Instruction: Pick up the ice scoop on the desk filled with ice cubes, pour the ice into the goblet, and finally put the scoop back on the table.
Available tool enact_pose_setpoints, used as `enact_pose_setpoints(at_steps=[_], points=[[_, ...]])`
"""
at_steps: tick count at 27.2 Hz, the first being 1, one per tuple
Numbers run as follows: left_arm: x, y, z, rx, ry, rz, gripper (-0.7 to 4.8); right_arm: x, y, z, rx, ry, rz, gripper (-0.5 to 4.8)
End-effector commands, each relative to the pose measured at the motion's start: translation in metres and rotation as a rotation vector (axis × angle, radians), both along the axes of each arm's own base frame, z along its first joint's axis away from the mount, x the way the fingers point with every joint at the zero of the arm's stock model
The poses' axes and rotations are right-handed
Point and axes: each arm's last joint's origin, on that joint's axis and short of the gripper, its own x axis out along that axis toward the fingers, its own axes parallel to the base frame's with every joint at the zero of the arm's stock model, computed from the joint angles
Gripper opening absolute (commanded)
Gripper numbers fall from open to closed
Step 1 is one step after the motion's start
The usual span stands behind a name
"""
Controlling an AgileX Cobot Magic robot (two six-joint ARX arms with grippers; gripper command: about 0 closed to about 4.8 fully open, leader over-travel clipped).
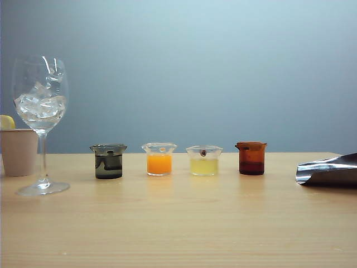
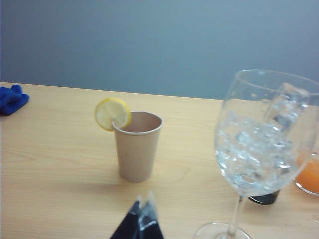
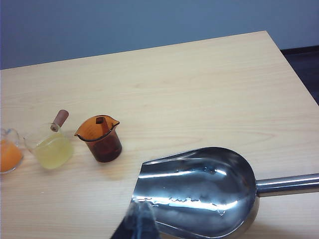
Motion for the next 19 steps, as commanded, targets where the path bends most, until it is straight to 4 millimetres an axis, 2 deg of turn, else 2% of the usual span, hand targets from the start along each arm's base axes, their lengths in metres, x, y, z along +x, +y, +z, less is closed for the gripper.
enact_pose_setpoints(at_steps=[1,16,19], points=[[0.000,0.000,0.002,0.004,-0.010,0.001,-0.05,0.000,0.000,0.002,0.002,-0.017,-0.002,-0.01],[0.000,0.000,0.002,0.004,-0.008,0.007,-0.03,0.000,0.000,0.003,0.002,-0.021,-0.002,-0.01],[0.000,0.000,0.002,0.004,-0.008,0.007,-0.03,-0.002,-0.001,-0.011,-0.031,-0.111,-0.018,-0.01]])
